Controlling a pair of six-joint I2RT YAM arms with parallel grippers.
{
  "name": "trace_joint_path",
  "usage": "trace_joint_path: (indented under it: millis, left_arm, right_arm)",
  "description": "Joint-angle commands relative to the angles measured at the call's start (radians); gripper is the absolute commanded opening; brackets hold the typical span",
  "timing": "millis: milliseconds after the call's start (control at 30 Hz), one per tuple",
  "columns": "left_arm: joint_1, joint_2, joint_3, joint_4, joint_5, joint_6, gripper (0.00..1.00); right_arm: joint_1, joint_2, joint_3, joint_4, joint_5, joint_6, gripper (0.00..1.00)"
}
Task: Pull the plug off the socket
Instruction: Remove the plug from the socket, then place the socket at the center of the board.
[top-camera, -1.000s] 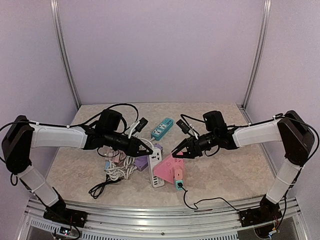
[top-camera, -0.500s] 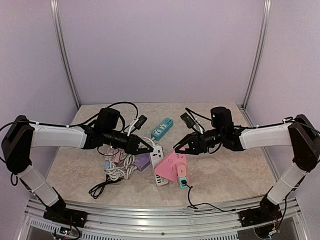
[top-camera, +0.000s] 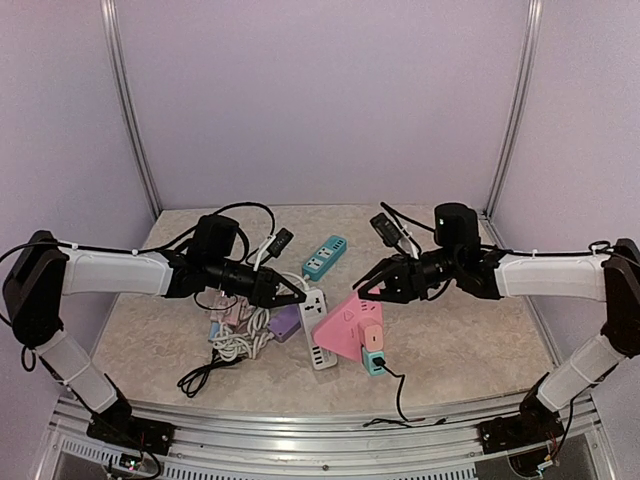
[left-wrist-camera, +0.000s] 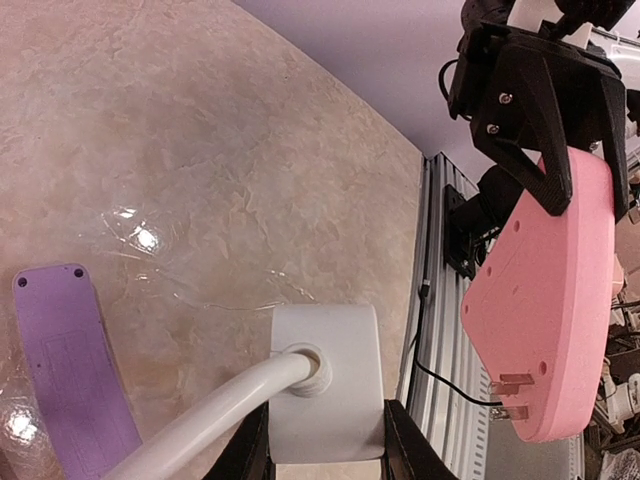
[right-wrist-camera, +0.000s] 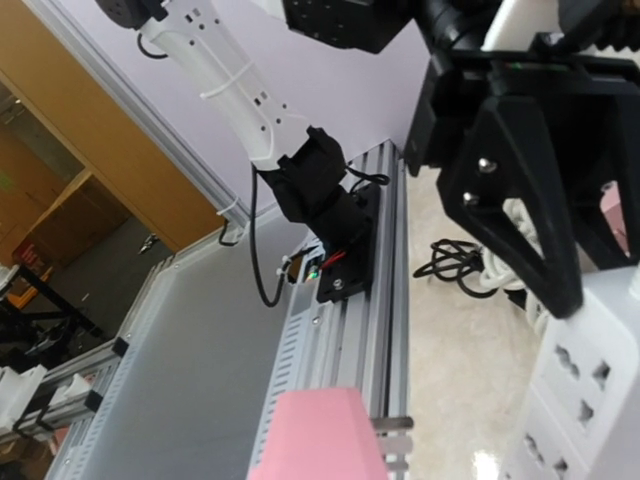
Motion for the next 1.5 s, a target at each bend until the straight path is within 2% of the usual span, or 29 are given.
trace_joint_path:
  millis: [0,267,567,900,1233,1400,1467]
  left_arm:
    - [0.008,-0.024,0.002,0.056,-0.042,-0.025,0.22]
    - [-0.029,0.011,-0.014,0.333,-0.293,-0.319,0.21]
    - [-0.085,0.215,0.129,0.43,-0.412,-0.476,0.21]
    - [-0.091,0.37,0.244,0.323,-0.442,-0.489,0.24]
    - [-0.09,0.43,0.276,0.251,-0.46,-0.505,0.29]
    - [-0.088,0.475,0.321,0.191,-0.465,-0.505,0.37]
    - [-0.087,0.479,0.314,0.191,-0.469,-0.51,0.45]
  right_arm:
    - [0.004,-0.054,0.028,-0.067,0.066,-0.032,0.0]
    - [-0.046,-0.204,0.065,-0.14,0.343,-0.004,0.0]
    - [-0.046,-0.377,0.057,-0.181,0.604,0.018,0.0]
    - [-0.046,-0.482,0.025,-0.139,0.782,0.043,0.0]
    - [-0.047,-0.49,0.065,-0.132,0.808,0.044,0.0]
    - [-0.047,-0.491,0.053,-0.127,0.811,0.054,0.0]
    - [-0.047,-0.497,0.049,-0.128,0.816,0.055,0.0]
